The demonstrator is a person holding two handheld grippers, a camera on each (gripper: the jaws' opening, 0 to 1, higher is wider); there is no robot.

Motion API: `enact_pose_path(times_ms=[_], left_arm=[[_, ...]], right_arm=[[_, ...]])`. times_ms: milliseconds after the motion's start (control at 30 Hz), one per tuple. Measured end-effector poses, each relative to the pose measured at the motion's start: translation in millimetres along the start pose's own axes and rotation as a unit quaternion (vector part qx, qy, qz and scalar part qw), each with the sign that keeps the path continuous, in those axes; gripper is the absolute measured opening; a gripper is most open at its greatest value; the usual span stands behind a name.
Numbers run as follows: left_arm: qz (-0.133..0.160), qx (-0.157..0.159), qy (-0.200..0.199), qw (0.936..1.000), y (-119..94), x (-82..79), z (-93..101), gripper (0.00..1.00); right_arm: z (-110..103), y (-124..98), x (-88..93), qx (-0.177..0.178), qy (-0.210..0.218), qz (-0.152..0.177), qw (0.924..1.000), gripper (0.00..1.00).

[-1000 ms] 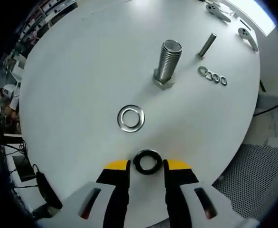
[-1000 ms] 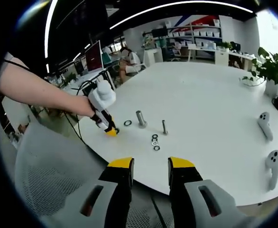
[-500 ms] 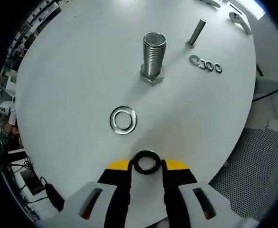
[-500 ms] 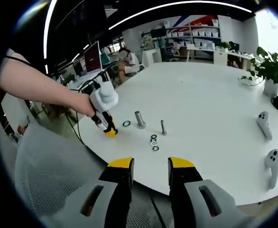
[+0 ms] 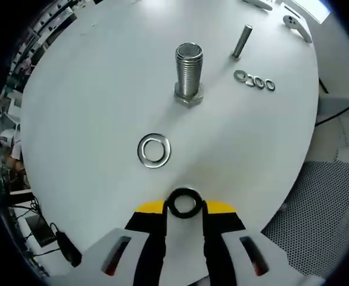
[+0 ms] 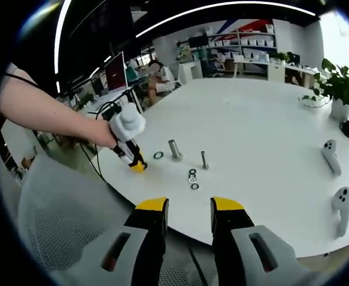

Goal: Place the washer onto the threaded stud by aligning its center hole with the stud, sliding it down to the base, and recovering from edge contact or off-axis alignment until the washer reaches the visible bottom stop.

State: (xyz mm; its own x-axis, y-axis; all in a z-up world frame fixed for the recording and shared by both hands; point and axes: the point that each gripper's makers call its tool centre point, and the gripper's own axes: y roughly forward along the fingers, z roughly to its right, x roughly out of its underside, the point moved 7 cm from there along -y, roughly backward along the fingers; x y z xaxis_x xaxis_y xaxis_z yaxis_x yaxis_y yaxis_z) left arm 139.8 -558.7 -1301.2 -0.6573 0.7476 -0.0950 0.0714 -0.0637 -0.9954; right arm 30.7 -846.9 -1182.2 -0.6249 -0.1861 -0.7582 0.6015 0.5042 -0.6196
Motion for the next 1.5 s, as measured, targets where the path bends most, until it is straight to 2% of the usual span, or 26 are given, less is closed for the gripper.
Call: enact_pose_path(times_ms=[133, 367, 567, 867, 1100, 1333, 1500], left_arm=[[0.007, 0.004, -0.004, 1.0000, 1.0, 0.6, -2.1, 0.19], [0.008, 0.001, 0.029, 0.9995, -0.6, 1.4, 1.6, 0.19], [0.035, 0.001, 0.020, 0.9992, -12.5, -4.7, -5.3, 0.19], [0.060, -0.009, 0.043, 0.9973, -32.1, -16.3, -12.5, 0.19], [0.087, -0.011, 0.063, 0.9941, -48.8, -38.5, -13.2, 0.19], [0.118, -0.014, 0.088, 0.9890, -65.5, -69.5, -8.0, 0.19], [0.119, -0.013, 0.109, 0.9869, -66.0, -82.4, -3.2, 0.19]], right_arm=[[0.8, -0.4, 0.0, 0.002, 0.003, 0.002, 1.0000, 0.30], [0.1, 0.0, 0.4, 0.000, -0.001, -0.001, 1.0000, 0.30], [0.3, 0.2, 0.4, 0.000, -0.002, -0.002, 1.0000, 0.30], [0.1, 0.2, 0.4, -0.001, -0.003, -0.003, 1.0000, 0.30], [0.3, 0.5, 0.9, -0.001, -0.003, -0.005, 1.0000, 0.30], [0.1, 0.7, 1.0, -0.002, -0.005, -0.006, 1.0000, 0.30], [0.0, 0.5, 1.0, -0.002, -0.005, -0.007, 1.0000, 0.30]])
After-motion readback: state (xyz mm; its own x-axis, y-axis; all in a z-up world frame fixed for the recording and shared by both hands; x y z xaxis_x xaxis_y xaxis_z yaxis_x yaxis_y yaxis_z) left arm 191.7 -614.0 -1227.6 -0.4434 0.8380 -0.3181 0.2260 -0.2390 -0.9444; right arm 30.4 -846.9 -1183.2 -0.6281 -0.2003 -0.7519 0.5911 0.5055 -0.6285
